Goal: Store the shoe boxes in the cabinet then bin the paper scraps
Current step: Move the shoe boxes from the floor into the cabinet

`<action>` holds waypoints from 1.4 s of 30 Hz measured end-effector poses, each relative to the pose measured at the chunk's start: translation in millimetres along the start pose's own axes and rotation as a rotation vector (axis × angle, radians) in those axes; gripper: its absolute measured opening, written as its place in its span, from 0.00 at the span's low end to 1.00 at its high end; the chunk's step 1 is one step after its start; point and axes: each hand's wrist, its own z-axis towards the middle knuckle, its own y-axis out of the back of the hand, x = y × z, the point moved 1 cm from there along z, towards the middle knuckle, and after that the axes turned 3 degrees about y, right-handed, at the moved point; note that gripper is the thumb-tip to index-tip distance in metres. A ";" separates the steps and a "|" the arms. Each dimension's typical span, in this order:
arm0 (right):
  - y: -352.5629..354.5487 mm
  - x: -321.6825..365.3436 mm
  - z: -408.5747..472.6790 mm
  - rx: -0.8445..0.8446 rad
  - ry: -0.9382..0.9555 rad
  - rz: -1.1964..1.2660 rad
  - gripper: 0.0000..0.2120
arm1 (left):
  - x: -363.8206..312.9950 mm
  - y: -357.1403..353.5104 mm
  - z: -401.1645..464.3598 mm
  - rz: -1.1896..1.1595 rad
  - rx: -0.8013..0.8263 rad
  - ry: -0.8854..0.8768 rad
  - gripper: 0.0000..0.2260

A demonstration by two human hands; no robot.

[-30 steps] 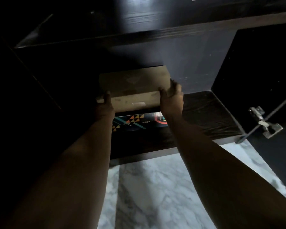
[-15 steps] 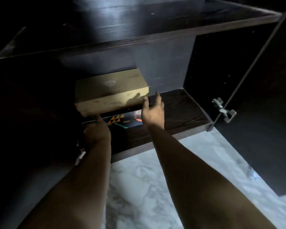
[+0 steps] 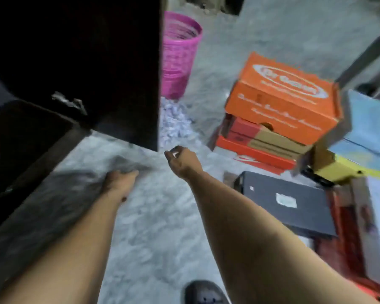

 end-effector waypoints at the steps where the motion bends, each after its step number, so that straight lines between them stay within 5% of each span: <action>1: 32.8 -25.9 -6.9 -0.067 -0.047 -0.010 0.20 | -17.7 -30.3 -9.6 0.015 0.058 -0.044 0.20; 7: 182.9 -168.2 -80.6 -0.370 -0.386 -0.036 0.18 | -92.9 -184.6 -94.7 0.130 0.388 -0.218 0.19; 10: 219.5 -240.5 -127.1 -0.350 -0.591 -0.057 0.24 | -100.5 -247.2 -138.7 0.257 0.513 -0.304 0.13; 12: 228.5 -279.8 -150.4 -0.306 -0.704 -0.097 0.30 | -94.7 -284.2 -150.8 0.306 0.589 -0.322 0.23; 14: 227.6 -303.1 -169.6 -0.265 -0.778 -0.124 0.32 | -87.2 -306.8 -154.3 0.293 0.561 -0.357 0.32; 18: 206.9 -329.2 -186.7 -0.257 -0.828 -0.115 0.36 | -69.6 -326.2 -127.6 0.306 0.310 -0.471 0.20; 21: 197.4 -331.6 -185.0 -0.356 -0.839 -0.077 0.39 | -45.6 -334.5 -108.6 0.383 0.341 -0.380 0.21; 25: 201.8 -336.5 -180.1 -0.457 -0.953 0.035 0.49 | -26.2 -329.5 -110.7 0.113 0.467 -0.100 0.10; 32: 153.3 -330.7 -171.6 -0.284 -0.805 0.179 0.48 | 10.8 -256.0 -88.4 0.027 0.261 -0.173 0.16; 42: -3.9 -119.3 -96.1 0.436 -0.372 0.116 0.33 | 89.4 35.7 -50.1 -0.162 -0.297 0.092 0.19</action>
